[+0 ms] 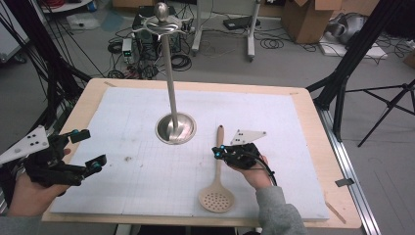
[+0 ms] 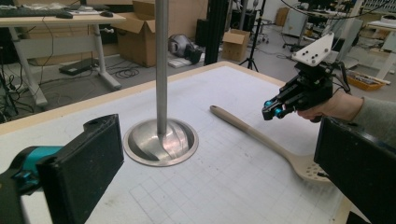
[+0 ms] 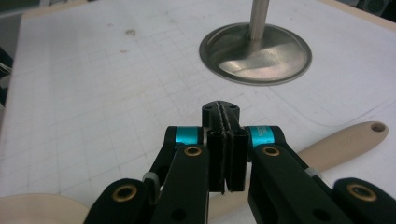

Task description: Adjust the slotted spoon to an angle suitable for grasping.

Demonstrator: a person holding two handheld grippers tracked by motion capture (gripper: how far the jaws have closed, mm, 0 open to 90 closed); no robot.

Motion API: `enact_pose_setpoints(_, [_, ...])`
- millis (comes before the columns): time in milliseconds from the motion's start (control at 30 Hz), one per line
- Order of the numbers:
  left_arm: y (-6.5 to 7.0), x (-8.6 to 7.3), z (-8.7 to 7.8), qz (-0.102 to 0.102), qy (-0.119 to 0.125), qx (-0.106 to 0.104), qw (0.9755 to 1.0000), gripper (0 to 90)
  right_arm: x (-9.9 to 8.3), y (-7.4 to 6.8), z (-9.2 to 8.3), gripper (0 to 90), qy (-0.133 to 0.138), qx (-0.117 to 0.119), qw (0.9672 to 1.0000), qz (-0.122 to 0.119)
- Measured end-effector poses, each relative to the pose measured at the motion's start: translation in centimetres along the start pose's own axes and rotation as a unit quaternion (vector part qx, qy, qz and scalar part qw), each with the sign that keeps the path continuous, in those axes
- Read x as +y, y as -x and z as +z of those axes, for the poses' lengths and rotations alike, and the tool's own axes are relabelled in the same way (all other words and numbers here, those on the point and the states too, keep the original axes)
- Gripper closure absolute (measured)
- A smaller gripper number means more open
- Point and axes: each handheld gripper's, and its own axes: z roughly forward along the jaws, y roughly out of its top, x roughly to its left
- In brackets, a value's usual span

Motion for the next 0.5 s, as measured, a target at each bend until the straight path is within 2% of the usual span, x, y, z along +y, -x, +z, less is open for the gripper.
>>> enact_pose_setpoints(200, [0.0, 0.0, 0.0, 0.000, 0.000, 0.000, 1.0000, 1.8, -0.8, 0.4, 0.8, 89.7, -0.010, -0.006, 0.9999, 0.008])
enact_pose_setpoints(500, [0.1, -0.1, 0.2, -0.001, -0.002, -0.002, 1.0000, 1.8, -1.3, 0.4, 1.6, 89.8, -0.026, 0.002, 0.9996, 0.009])
